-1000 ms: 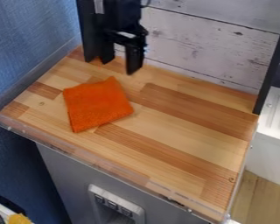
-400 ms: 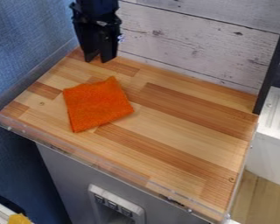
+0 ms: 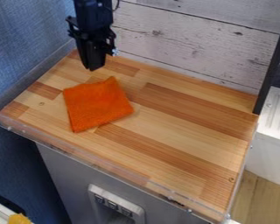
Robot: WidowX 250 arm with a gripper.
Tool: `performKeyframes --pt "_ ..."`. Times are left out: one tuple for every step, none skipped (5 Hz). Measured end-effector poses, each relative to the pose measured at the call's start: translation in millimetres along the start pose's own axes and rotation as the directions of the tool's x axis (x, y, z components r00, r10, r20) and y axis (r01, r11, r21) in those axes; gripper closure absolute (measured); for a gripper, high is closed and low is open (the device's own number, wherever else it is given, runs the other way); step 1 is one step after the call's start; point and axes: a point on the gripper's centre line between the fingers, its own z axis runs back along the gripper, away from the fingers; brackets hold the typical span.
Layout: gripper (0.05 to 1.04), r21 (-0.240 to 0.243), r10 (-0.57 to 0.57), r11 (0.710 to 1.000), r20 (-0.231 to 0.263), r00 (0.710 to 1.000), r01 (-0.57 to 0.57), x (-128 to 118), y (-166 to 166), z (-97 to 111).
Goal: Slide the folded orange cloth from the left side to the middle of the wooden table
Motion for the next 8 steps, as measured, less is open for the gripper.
performKeyframes --pt "1.017 -0.001 0.004 1.0 -0.015 1.0 -0.004 -1.4 -1.3 -16.6" --pt "1.024 0.0 0.007 1.0 -0.017 1.0 -0.007 -0.5 -5.7 -30.4" --pt "1.024 0.001 0.006 1.0 -0.013 1.0 -0.006 1.3 -7.8 -42.8" --pt "1.024 0.004 0.01 1.0 -0.013 1.0 -0.01 1.6 -10.6 -54.7" --pt "1.024 0.015 0.005 1.0 0.002 1.0 -0.005 4.4 -15.0 -61.1" --pt "1.024 0.022 0.002 1.0 0.011 1.0 -0.002 6.0 -13.7 -70.1" --pt "1.025 0.026 -0.007 1.0 0.016 1.0 0.006 7.5 -13.3 -72.6" --pt "1.025 0.027 0.019 0.999 0.021 1.0 -0.02 12.3 -19.4 -73.0"
